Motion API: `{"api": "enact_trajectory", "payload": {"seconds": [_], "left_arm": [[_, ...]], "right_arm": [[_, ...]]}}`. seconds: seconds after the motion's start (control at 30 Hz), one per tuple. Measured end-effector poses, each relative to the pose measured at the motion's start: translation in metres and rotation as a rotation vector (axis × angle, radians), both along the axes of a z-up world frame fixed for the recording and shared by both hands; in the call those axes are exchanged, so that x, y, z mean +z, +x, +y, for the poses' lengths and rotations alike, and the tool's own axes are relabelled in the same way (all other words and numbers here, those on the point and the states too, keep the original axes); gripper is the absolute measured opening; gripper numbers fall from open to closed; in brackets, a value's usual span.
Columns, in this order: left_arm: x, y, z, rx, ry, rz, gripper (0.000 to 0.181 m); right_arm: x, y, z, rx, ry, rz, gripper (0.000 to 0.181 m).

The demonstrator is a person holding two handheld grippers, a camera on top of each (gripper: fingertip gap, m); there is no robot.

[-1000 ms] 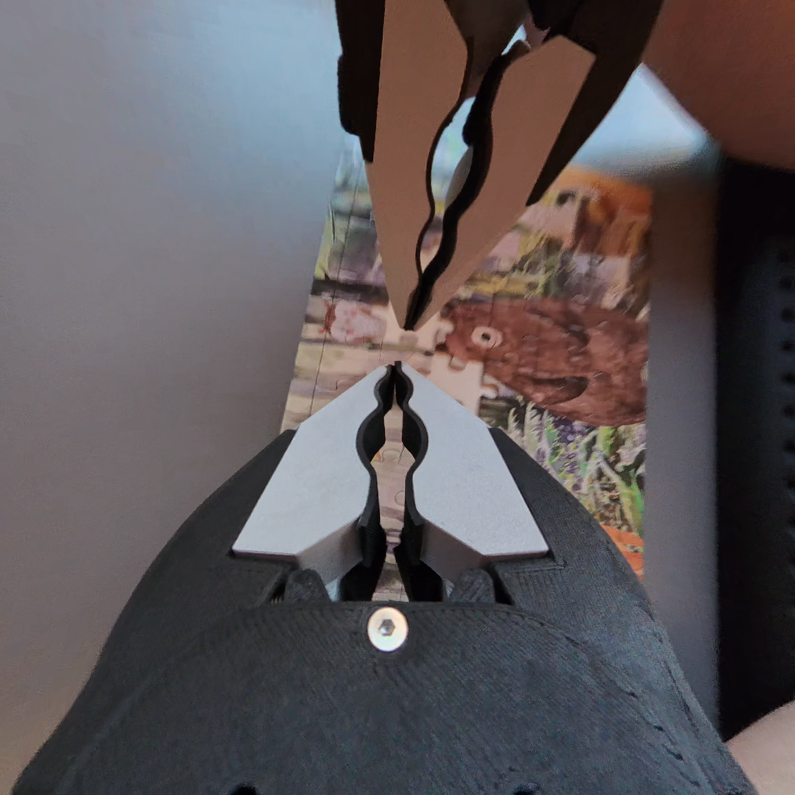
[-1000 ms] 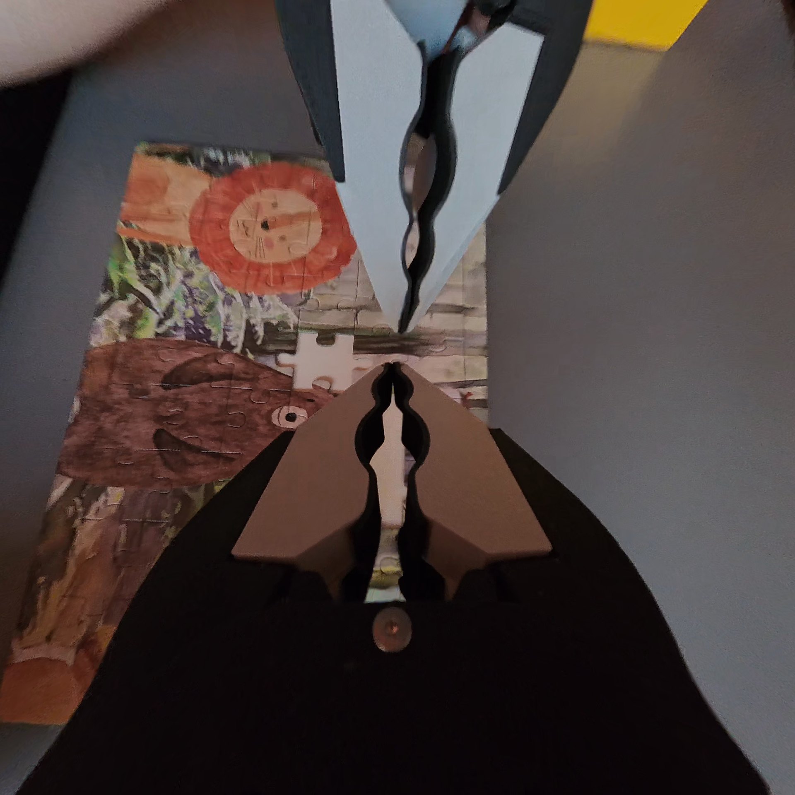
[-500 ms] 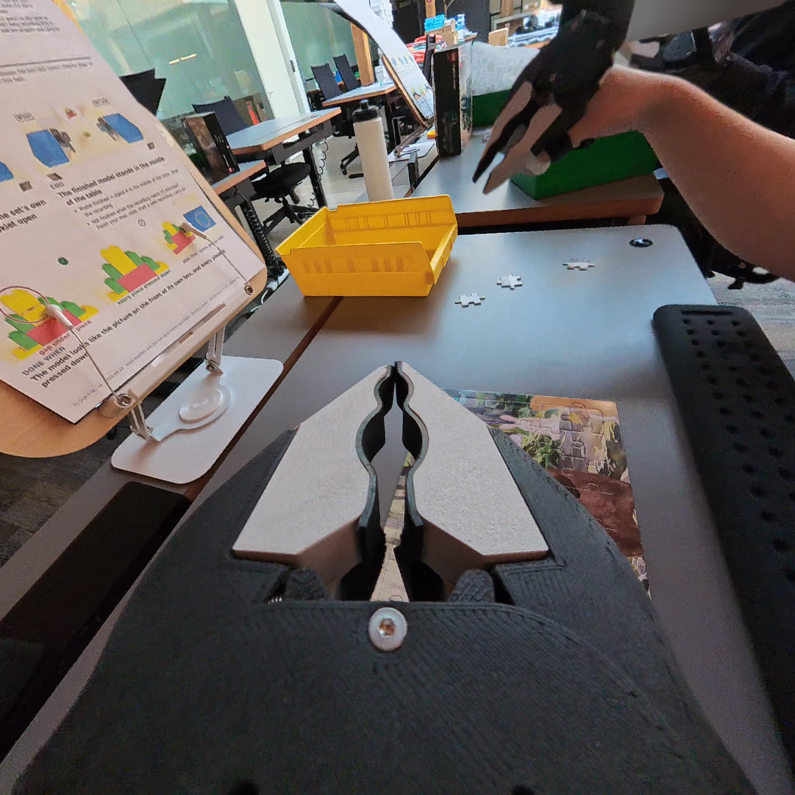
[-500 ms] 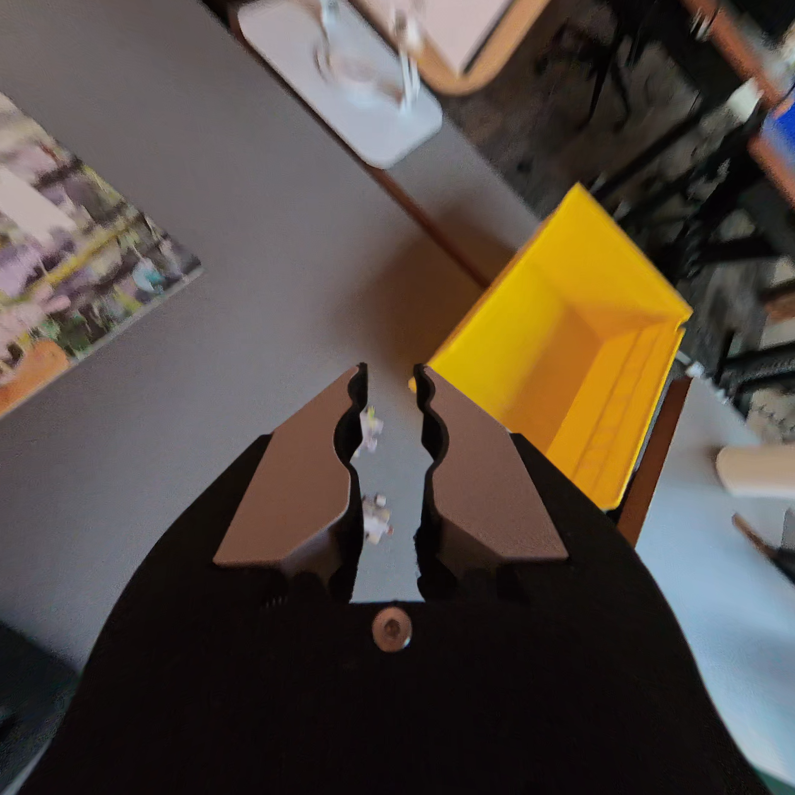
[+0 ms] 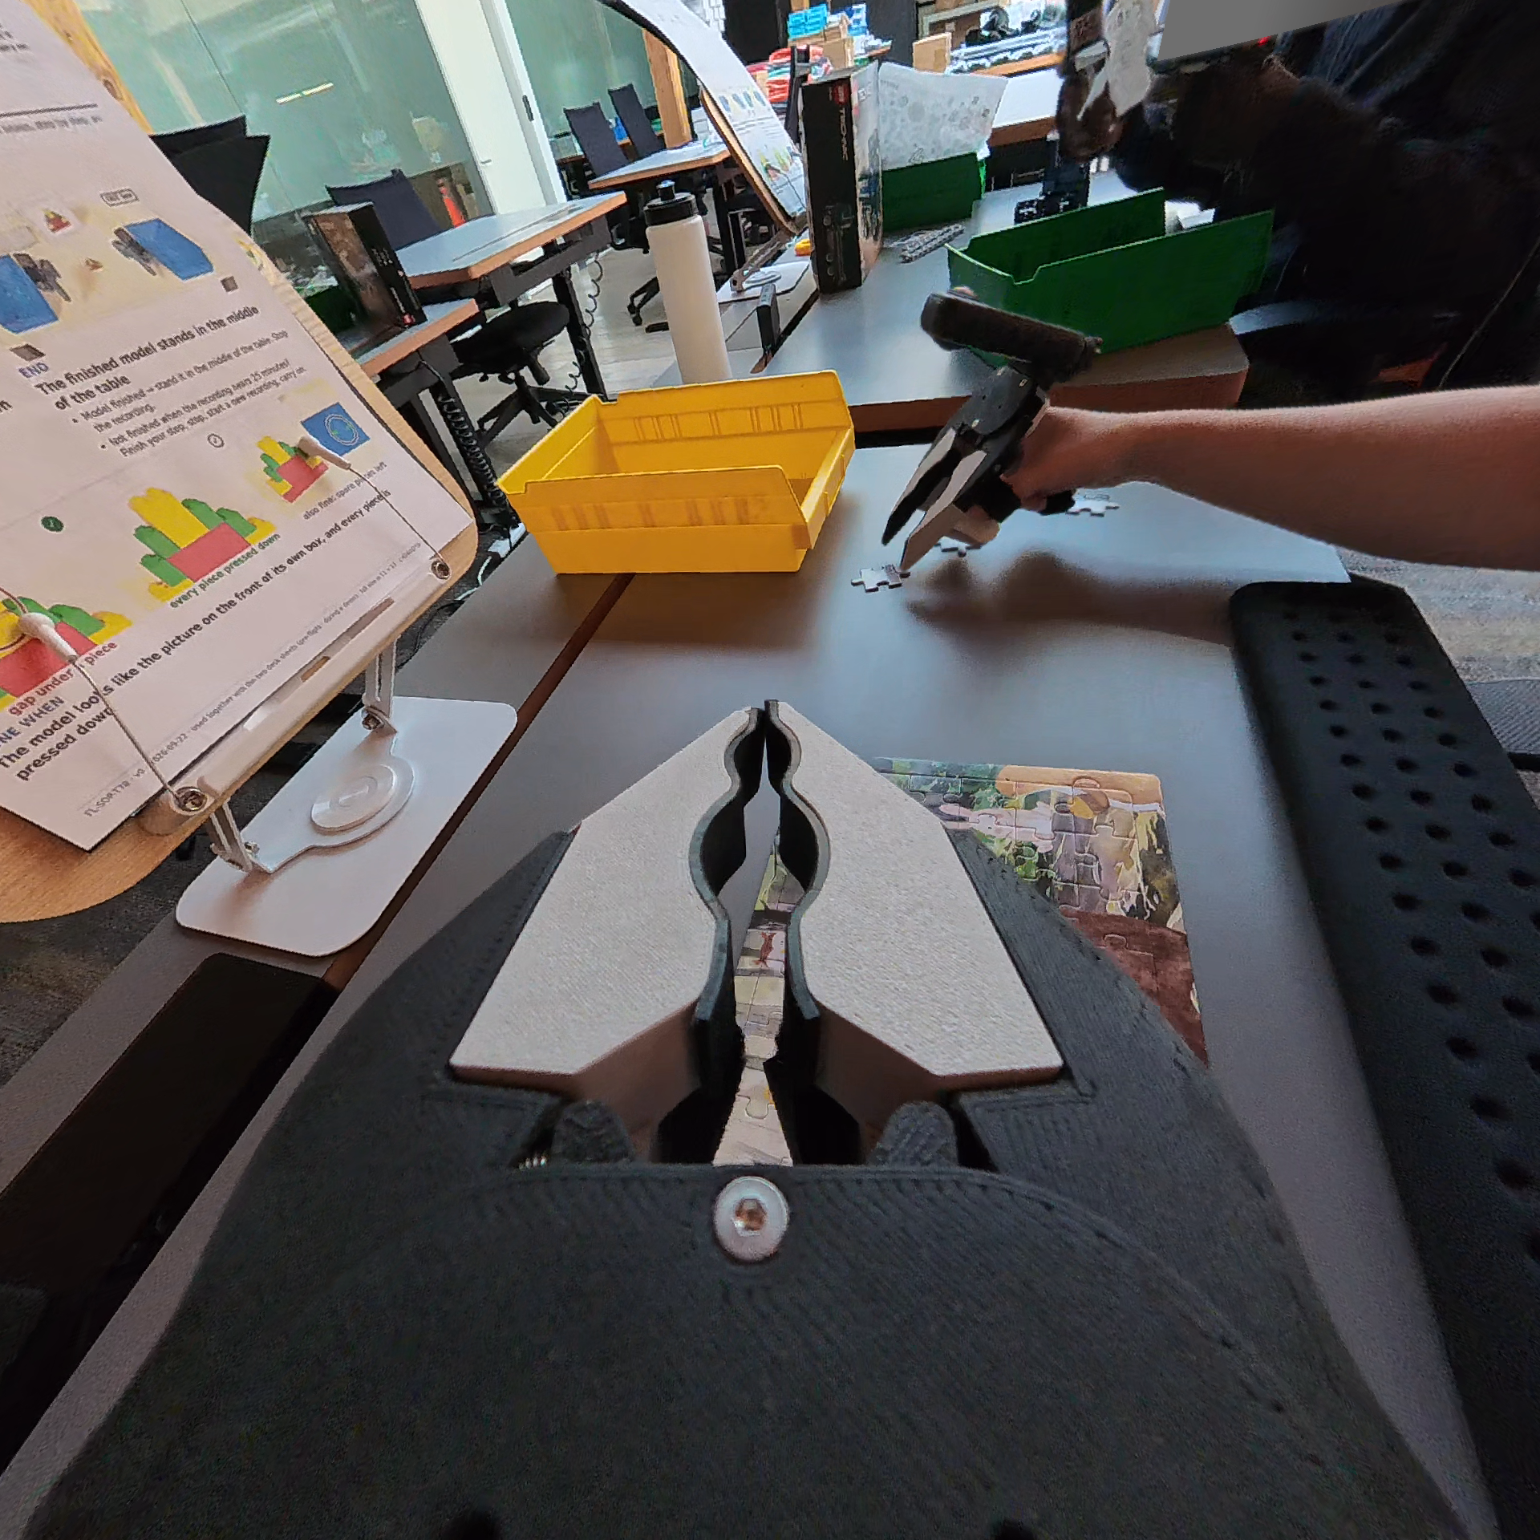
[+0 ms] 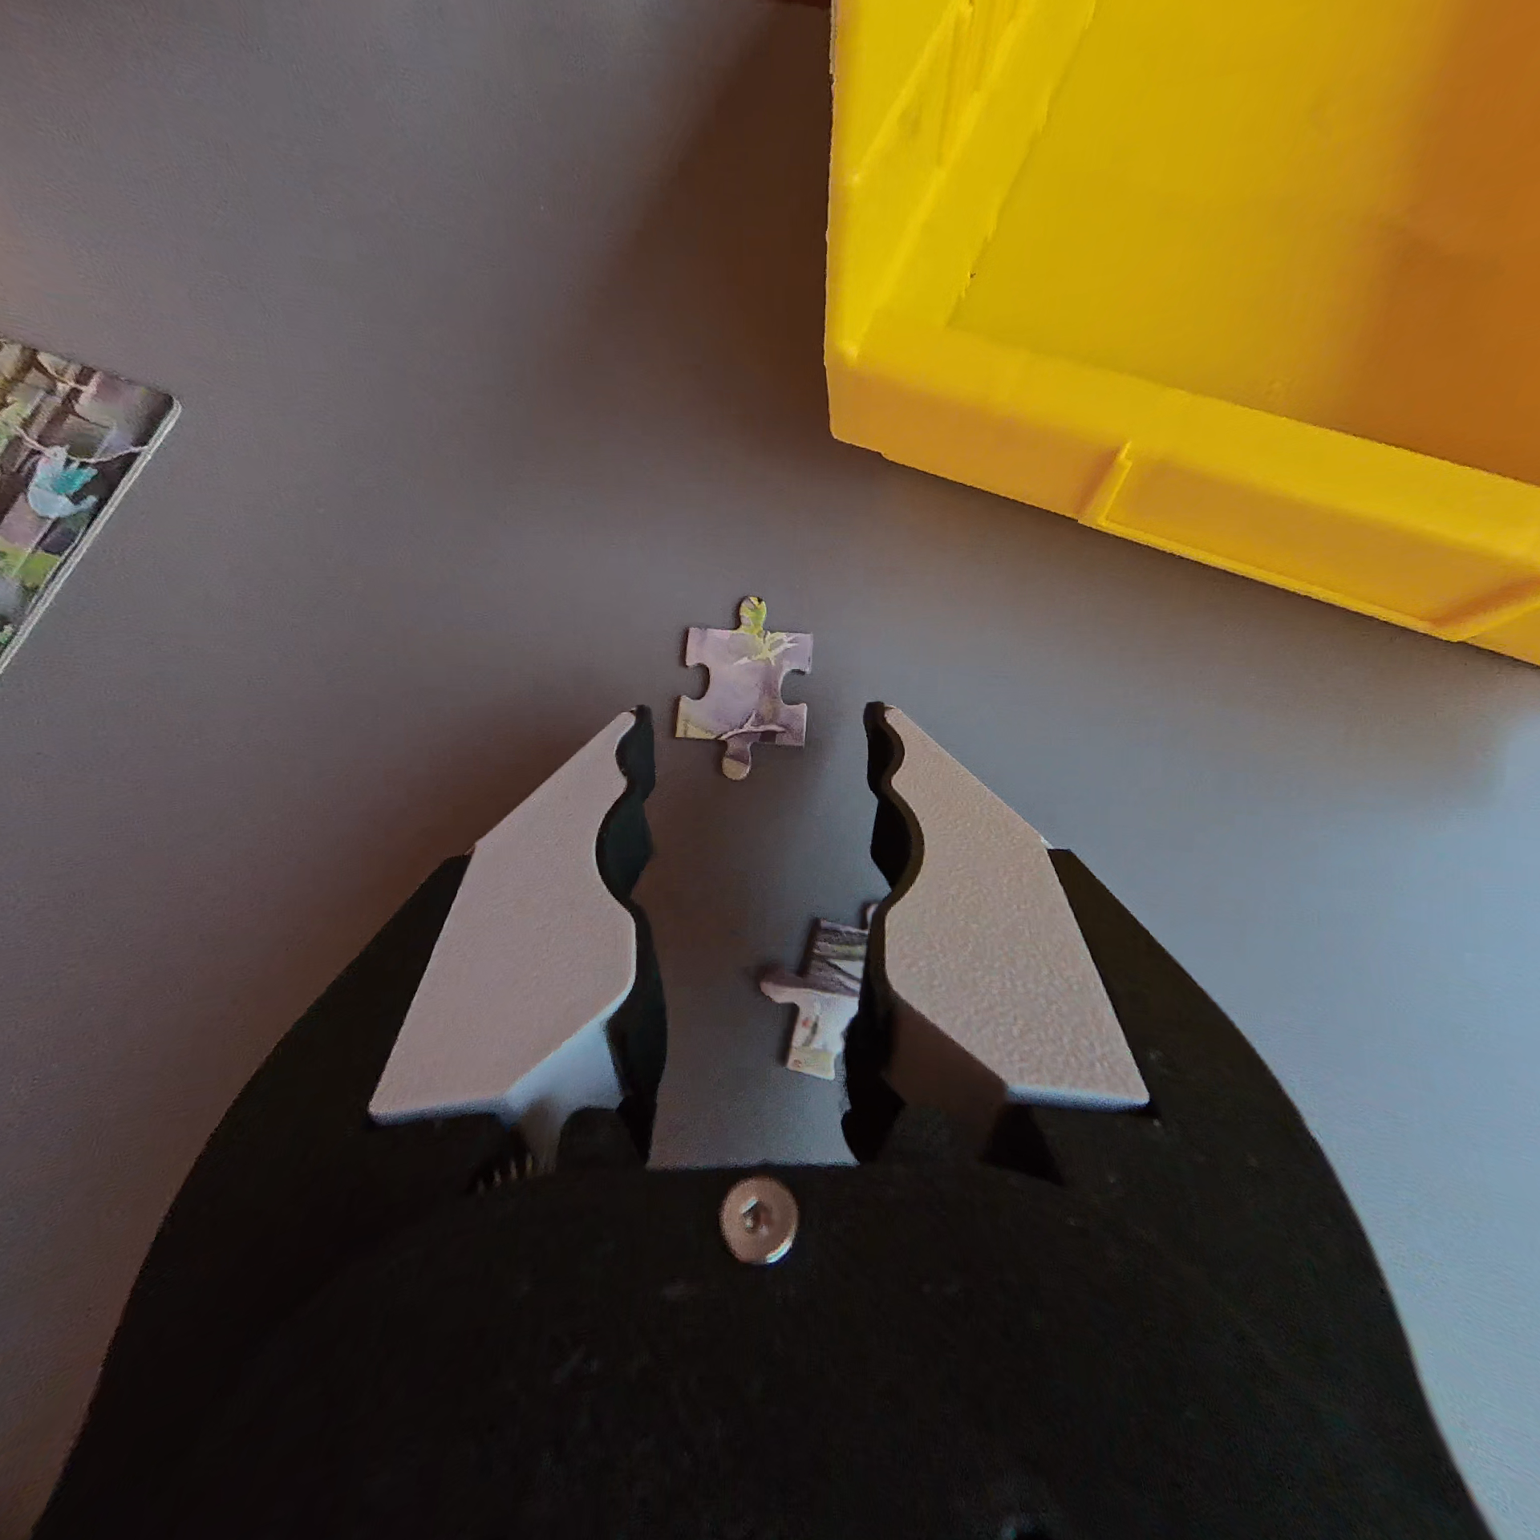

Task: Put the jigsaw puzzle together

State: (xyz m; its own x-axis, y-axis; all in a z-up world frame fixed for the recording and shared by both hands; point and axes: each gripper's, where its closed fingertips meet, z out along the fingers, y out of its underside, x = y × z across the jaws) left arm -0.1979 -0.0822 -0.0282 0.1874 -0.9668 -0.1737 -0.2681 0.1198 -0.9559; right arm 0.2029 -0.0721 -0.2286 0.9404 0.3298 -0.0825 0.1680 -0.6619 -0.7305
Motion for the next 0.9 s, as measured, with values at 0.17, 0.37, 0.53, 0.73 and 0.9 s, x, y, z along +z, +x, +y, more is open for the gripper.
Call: {"api": "enact_trajectory", "payload": {"seconds": [0.17, 0.37, 0.53, 0.73, 0.9], "left_arm": [[0.0, -0.003, 0.003, 0.005, 0.001, -0.007, 0.0], [-0.007, -0.006, 0.008, 0.02, -0.021, 0.005, 0.0], [-0.012, -0.004, 0.013, 0.031, -0.074, -0.003, 0.007], [-0.019, 0.0, 0.016, 0.021, -0.173, -0.023, 0.022], [-0.039, 0.003, 0.012, -0.043, -0.273, 0.017, 0.026]], "right_arm": [[-0.013, -0.004, 0.004, -0.025, -0.003, -0.046, 0.05], [-0.013, -0.003, 0.003, -0.027, 0.007, -0.095, 0.032], [-0.005, -0.008, 0.004, -0.012, 0.036, -0.153, 0.031], [0.061, -0.103, 0.005, 0.268, 0.265, -0.275, 0.031], [0.07, -0.215, -0.014, 0.641, 0.296, -0.409, 0.032]]}}
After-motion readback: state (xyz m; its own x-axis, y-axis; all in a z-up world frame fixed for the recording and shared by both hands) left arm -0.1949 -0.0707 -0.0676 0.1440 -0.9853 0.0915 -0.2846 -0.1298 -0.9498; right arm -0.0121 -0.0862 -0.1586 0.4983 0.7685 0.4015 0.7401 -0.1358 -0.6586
